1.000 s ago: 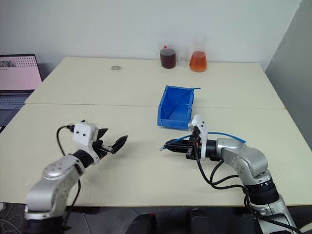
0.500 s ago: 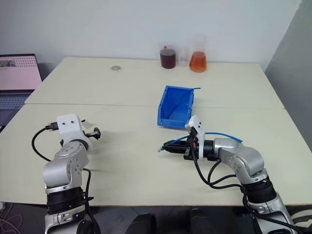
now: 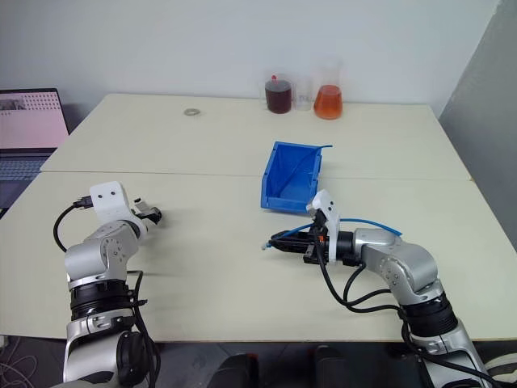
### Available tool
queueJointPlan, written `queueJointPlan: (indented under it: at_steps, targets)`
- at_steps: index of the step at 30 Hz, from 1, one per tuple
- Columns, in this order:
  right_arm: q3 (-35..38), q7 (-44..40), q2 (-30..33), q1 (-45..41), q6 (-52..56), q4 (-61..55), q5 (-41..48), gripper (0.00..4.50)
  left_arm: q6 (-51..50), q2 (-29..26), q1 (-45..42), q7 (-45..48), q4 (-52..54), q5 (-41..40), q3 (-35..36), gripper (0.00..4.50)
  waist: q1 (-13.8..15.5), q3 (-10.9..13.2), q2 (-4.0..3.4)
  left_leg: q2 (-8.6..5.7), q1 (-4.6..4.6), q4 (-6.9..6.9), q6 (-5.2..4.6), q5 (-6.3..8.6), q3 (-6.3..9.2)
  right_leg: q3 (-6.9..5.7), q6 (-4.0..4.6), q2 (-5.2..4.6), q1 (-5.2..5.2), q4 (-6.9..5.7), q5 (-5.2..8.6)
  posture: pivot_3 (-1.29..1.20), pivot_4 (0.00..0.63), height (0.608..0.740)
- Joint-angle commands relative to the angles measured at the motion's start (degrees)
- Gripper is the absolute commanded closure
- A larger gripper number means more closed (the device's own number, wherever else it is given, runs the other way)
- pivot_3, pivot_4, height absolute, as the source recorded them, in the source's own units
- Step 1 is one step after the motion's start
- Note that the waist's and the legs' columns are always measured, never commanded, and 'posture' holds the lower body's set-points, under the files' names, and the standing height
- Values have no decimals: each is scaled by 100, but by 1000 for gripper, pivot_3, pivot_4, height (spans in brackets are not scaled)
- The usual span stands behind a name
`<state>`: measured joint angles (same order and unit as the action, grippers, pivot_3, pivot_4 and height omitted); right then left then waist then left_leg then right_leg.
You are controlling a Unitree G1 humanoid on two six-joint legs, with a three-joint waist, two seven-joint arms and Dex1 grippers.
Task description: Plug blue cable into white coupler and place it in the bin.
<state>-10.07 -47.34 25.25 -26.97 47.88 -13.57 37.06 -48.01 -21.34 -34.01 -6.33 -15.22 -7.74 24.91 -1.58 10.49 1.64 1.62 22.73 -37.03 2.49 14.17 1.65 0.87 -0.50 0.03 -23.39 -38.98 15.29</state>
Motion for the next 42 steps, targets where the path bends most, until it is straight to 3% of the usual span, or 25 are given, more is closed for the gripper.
queueJointPlan:
  at_steps: [1, 10, 11, 27, 32, 36, 39, 42]
  targets:
    - [158, -3, 6, -30, -50, -252, 78, 4392, 340, -91, -199, 14, -227, 57, -111, 0, 0, 0, 0, 0, 0, 0, 0, 0, -1, 1, 0, -1, 0, 0, 0, 0, 150, 740]
    - [146, 3, -10, -32, -49, -239, 74, 4392, 854, -53, -545, -112, -943, 63, -180, 0, 4, 0, 1, 0, 0, 0, 0, 0, 0, 0, 0, -9, 0, -1, -2, 0, 150, 740]
    - [148, 5, -9, -28, -48, -244, 75, 4392, 894, -57, -559, -125, -982, 63, -185, 366, 4, 0, 1, -1, 0, 0, 0, 0, 0, -1, 0, -9, 0, -1, -2, 0, 150, 740]
    - [208, 70, -26, 25, -87, -242, 74, 4392, 907, -43, -340, -325, -957, 41, -165, 3573, -13, 0, 0, 0, -3, 0, 0, 0, -4, 2, 0, -15, 0, -2, -2, 0, 150, 740]
    - [228, 133, -91, -5, -87, -230, 84, 4393, 836, -17, -56, -173, -515, -129, -96, 3698, -26, -1, 1, 4, -6, 3, 1, 0, -6, 4, 1, -16, 0, -2, -3, 0, 150, 740]
    - [306, 167, -57, 5, -47, -329, 123, 4393, 761, -271, 251, 932, 113, -242, -764, 3698, -10, -1, 1, 3, -4, 2, 1, 0, -5, 4, 2, -16, 0, -2, -3, 0, 150, 740]
    - [323, 101, 216, 175, -55, -673, 59, 4393, 367, -1008, 673, 2867, 1134, -471, -2095, 3698, -5, 0, 0, -1, 0, 3, 3, -1, -3, 1, 2, -14, -1, -1, -3, 0, 150, 740]
    - [296, 76, 437, 356, -70, -916, 13, 4393, 175, -1525, 821, 3998, 1748, -725, -2765, 3698, 21, 0, 0, 2, 5, 4, 4, -1, 3, -3, 1, -16, -2, 0, -1, 0, 150, 740]
